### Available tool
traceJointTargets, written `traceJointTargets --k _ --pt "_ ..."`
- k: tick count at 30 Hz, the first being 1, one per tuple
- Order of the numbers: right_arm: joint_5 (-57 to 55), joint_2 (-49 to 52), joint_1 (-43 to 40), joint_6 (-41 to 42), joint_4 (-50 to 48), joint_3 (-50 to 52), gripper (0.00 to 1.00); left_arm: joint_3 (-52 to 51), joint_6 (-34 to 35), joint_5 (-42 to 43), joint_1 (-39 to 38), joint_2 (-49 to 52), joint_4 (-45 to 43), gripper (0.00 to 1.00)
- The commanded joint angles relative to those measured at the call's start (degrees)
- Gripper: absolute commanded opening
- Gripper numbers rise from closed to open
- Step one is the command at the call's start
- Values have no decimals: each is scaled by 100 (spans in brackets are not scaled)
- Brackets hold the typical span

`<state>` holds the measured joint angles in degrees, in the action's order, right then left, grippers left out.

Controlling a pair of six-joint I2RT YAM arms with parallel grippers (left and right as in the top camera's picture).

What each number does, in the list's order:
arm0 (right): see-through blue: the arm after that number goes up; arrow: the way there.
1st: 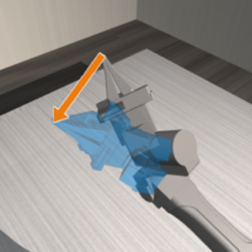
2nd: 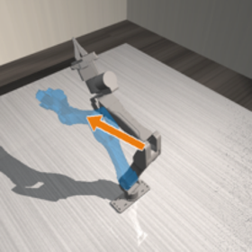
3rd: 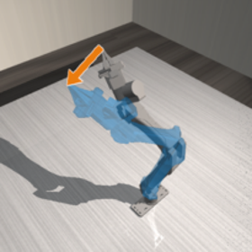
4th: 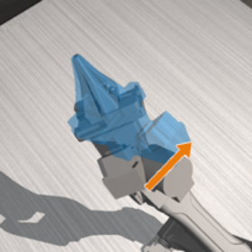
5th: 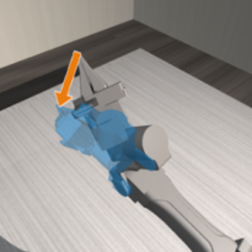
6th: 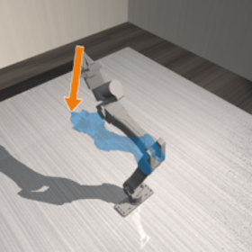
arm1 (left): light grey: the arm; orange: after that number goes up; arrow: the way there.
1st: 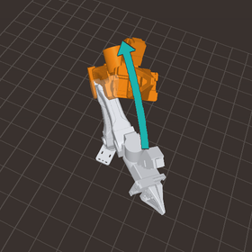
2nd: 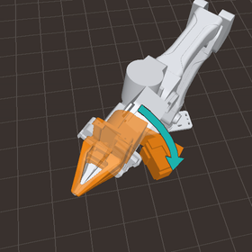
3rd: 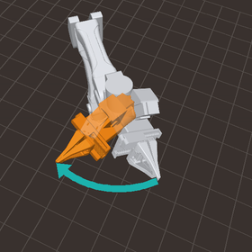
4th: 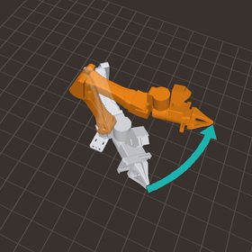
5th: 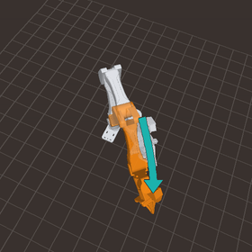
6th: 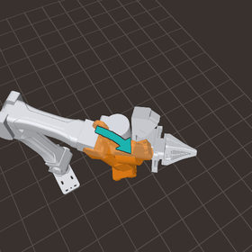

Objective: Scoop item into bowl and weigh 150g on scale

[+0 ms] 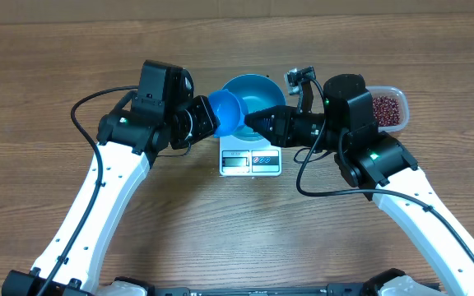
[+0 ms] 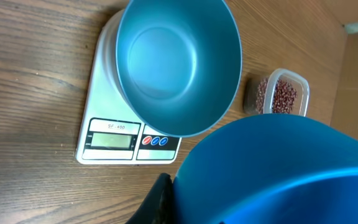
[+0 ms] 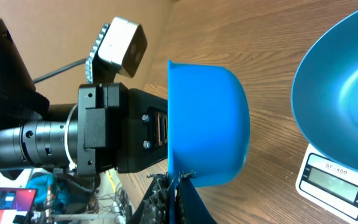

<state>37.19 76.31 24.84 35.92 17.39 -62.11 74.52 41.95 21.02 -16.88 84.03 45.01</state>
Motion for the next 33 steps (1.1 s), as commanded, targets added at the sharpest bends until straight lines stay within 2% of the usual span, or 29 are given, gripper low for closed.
traceJointTargets --k 1,5,8,14,16,18,22,23,26,33 --pt "-111 22 -2 33 -31 -175 4 79 4 144 -50 -2 -22 22" --pt "-116 22 -4 33 -31 -175 4 79 4 127 -48 -2 -20 48" --pt "-170 22 -11 33 -17 -175 4 79 2 98 -35 -2 -22 53" --pt "-260 22 -79 31 -13 -175 4 79 -55 66 -24 -2 -48 51" --pt "-256 20 -175 31 39 -175 4 81 -155 72 11 -4 -68 39" --pt "-229 20 -352 28 164 -175 4 81 -315 109 52 -9 -144 33" --pt "203 9 -872 -15 249 -177 4 87 -636 111 96 -15 -293 39" --pt "424 -13 -1154 -22 249 -177 4 87 -780 111 96 -15 -358 45" --pt "715 -76 -1563 -35 256 -177 4 87 -979 122 94 -15 -463 52" --pt "1134 -354 -2273 -33 273 -177 4 186 -1471 184 94 -31 -527 53"
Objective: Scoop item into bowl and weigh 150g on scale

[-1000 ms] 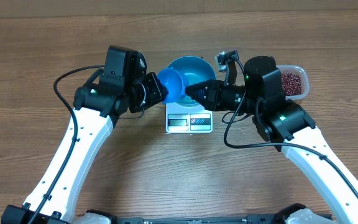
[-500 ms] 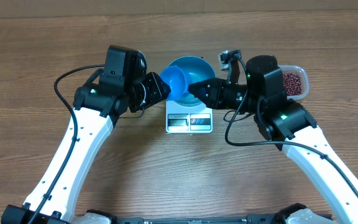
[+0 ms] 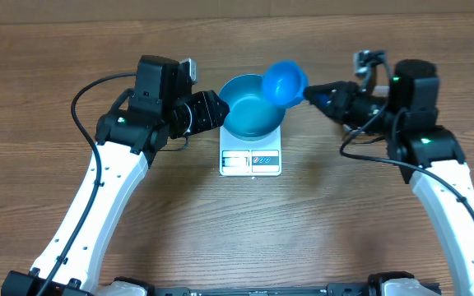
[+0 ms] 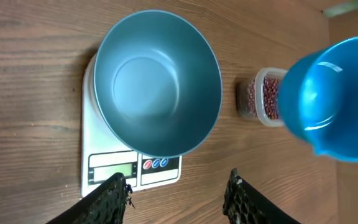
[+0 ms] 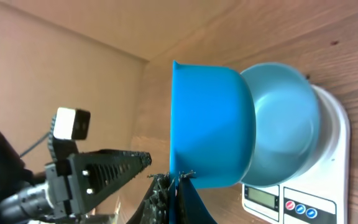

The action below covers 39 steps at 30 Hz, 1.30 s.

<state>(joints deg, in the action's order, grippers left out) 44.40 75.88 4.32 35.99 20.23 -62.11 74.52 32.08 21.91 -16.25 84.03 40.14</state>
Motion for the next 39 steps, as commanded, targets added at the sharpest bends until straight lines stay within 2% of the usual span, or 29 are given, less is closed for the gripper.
traceJointTargets --k 1,5,9,15,20,24,28,32,39 --pt "472 -372 -308 -39 -9 -177 4 221 -551 136 31 -42 -42 53" --pt "686 -647 -726 -37 133 -195 4 433 -684 243 33 -146 -13 53" --pt "979 -822 -1182 -271 688 -428 4 745 -791 236 33 -323 42 53" --pt "1091 -826 -1834 -1064 2269 -1349 4 1075 -793 232 33 -651 83 55" --pt "197 -793 -2308 -1993 3928 -2243 4 1119 -946 186 33 -885 264 57" --pt "-721 -715 -2500 -2483 4765 -2677 4 1113 -984 146 11 -892 448 57" --pt "-1364 -662 -2514 -2765 5066 -2715 4 1108 -986 149 -90 -769 684 57" --pt "-1416 -542 -2514 -3016 5130 -2715 4 1108 -997 120 -219 -634 935 56" --pt "-1438 -297 -2514 -3316 5184 -2715 4 1108 -1029 -398 -658 -426 1167 56"
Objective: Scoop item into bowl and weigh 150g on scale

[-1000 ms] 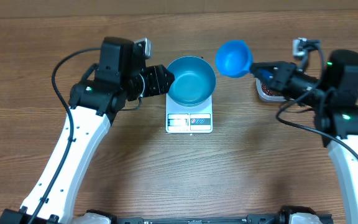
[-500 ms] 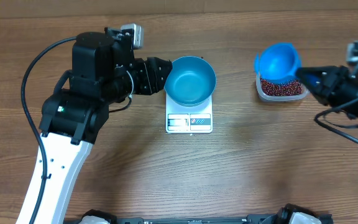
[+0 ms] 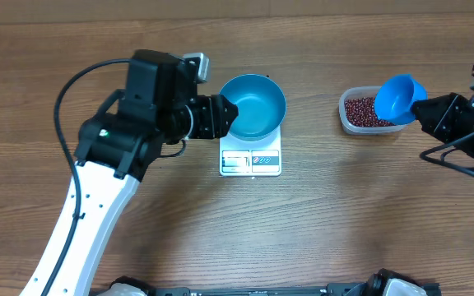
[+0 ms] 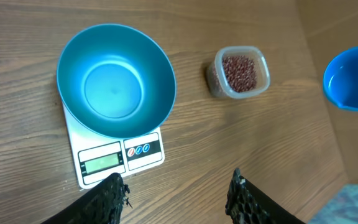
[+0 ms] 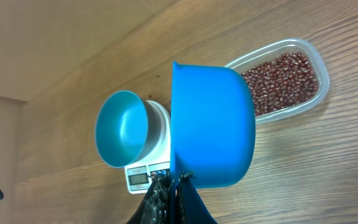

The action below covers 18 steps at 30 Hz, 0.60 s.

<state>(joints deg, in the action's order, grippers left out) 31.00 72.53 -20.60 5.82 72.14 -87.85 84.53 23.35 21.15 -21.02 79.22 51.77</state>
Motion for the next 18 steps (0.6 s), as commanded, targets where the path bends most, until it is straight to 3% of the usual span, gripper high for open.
traceJointTargets --k 1,6,18 --pt "-101 48 -22 -341 -11 -140 4 107 -160 -455 -275 66 7 56" --pt "-103 46 -22 -337 -44 -140 4 103 -142 -789 -772 260 31 57" --pt "-111 48 -22 -334 -24 -138 4 103 264 -1088 -2052 1307 90 47"
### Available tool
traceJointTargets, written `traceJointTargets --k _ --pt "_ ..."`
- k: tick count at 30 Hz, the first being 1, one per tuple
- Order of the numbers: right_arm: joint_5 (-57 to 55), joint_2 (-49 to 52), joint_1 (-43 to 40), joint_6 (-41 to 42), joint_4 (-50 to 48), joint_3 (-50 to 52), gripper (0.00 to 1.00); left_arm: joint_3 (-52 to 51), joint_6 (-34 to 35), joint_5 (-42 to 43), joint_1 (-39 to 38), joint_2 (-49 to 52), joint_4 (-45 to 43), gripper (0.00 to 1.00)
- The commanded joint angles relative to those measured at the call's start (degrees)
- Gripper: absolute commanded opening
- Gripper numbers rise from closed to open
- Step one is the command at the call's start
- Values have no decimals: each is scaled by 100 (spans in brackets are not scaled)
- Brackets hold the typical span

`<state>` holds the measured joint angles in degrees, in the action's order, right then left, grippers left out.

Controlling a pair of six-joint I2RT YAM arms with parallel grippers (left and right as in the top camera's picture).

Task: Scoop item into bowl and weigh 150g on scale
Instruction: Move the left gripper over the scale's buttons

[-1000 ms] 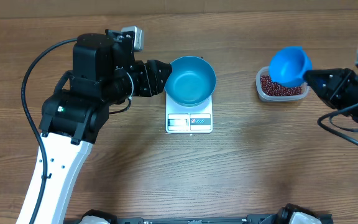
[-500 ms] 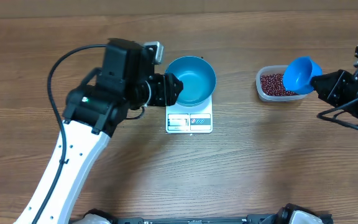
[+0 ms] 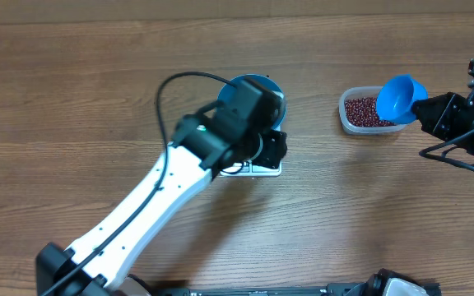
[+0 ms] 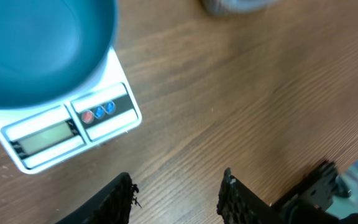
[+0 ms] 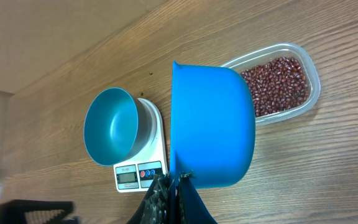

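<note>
The blue scoop (image 3: 397, 99) hangs over the right end of the clear tub of red beans (image 3: 365, 111), with my right gripper (image 3: 423, 111) shut on its handle. In the right wrist view the scoop (image 5: 213, 127) fills the middle, the beans (image 5: 278, 78) lie beyond it, and the gripper (image 5: 179, 185) pinches its edge. The teal bowl (image 5: 109, 134) stands on the white scale (image 5: 138, 175). My left gripper (image 4: 178, 198) is open and holds nothing, low over bare table just right of the scale (image 4: 67, 130). In the overhead view the left arm covers most of the bowl (image 3: 271, 89).
The left arm (image 3: 163, 197) stretches diagonally from the front left across the table to the scale. Its black cable (image 3: 171, 90) loops up behind it. A dark fixture (image 4: 316, 186) shows at the table's edge in the left wrist view.
My left arm has moved to the right and now lies over the scale and bowl, its open gripper lower and past the scale's right side. The right gripper and scoop have barely shifted.
First both grippers met at the scoop beside the bowl, the right shut on its handle. Then the left gripper was open and drawn back while the right held the scoop at the bowl's right rim. Later the scoop hung over the bean tub, where it stays.
</note>
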<state>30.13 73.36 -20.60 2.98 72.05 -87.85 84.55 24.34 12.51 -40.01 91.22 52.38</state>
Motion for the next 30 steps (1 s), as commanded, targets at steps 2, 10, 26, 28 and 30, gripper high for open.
traceJointTargets --k 2,10,26,28,30 --pt "-70 -35 -22 -50 7 -138 4 101 166 -391 -310 195 79 45" --pt "-74 -35 -22 -48 11 -138 4 101 356 -1307 -715 297 348 43" --pt "-74 -35 -22 -48 87 -138 4 -105 787 -1926 -769 780 328 4" --pt "-76 -35 -22 -48 98 -138 4 -234 828 -2135 -763 778 232 4" --pt "-74 -35 -22 -48 96 -138 4 -398 824 -2216 -765 780 76 4"
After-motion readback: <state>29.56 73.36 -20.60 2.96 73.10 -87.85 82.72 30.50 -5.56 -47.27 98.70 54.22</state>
